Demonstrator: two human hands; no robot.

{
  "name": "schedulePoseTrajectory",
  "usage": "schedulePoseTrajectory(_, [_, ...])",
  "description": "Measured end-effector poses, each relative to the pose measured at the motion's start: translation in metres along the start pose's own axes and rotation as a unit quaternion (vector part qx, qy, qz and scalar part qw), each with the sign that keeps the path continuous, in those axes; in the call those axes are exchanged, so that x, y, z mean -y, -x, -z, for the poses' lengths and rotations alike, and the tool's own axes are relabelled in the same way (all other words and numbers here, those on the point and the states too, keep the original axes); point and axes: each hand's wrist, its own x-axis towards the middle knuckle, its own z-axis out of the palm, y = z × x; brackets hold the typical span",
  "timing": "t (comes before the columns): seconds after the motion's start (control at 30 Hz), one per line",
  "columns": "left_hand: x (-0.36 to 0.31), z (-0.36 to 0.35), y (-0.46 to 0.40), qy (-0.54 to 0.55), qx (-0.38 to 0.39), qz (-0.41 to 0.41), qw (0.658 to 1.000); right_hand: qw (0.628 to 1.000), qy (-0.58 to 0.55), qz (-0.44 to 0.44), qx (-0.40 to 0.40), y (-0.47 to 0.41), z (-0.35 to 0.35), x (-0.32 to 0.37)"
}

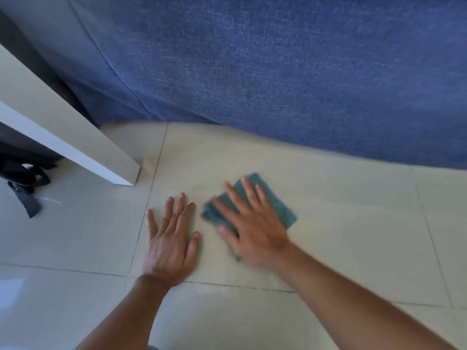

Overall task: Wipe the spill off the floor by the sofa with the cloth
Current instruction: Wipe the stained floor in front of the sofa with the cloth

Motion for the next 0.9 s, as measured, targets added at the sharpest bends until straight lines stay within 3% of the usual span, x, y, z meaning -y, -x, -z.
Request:
schedulePoseTrajectory(0.1, [-0.001,0.0,0.0,0.006,-0.005,0.0,1.0,0.999,-0.007,0.044,0.006,0.085,-0.032,0.025])
schedulePoseTrajectory(0.17, [0.0,0.0,0.001,0.011,-0.011,-0.001,1.0,1.0,0.002,0.012,0.012,0.127,-0.034,0.005])
schedulePoseTrajectory(0.3, [-0.002,0.0,0.001,0.015,-0.019,-0.005,1.0,0.98,0.049,-0.193,-0.03,0.098,-0.001,-0.069])
schedulePoseTrajectory(0.4, [-0.003,0.0,0.001,0.012,-0.016,-0.005,1.0,0.955,0.033,-0.29,-0.043,0.019,0.018,-0.07])
schedulePoseTrajectory(0.5, [-0.001,0.0,0.002,0.008,-0.013,-0.011,1.0,0.981,-0.01,-0.19,-0.047,0.004,-0.004,-0.004])
schedulePoseTrajectory(0.57, [0.001,0.001,0.001,0.009,-0.011,-0.01,1.0,0.997,-0.019,-0.07,-0.032,0.052,-0.034,0.051])
schedulePoseTrajectory(0.67, [0.001,0.002,0.001,0.002,-0.004,-0.023,1.0,1.0,0.02,-0.013,-0.01,0.134,-0.052,0.055])
schedulePoseTrajectory(0.73, [0.0,0.002,0.002,-0.014,0.005,-0.04,0.999,0.998,0.029,-0.056,-0.017,0.161,-0.046,0.016])
schedulePoseTrajectory(0.9, [-0.018,-0.003,0.007,-0.048,0.027,-0.062,0.997,0.945,0.029,-0.32,-0.054,0.131,-0.012,-0.051])
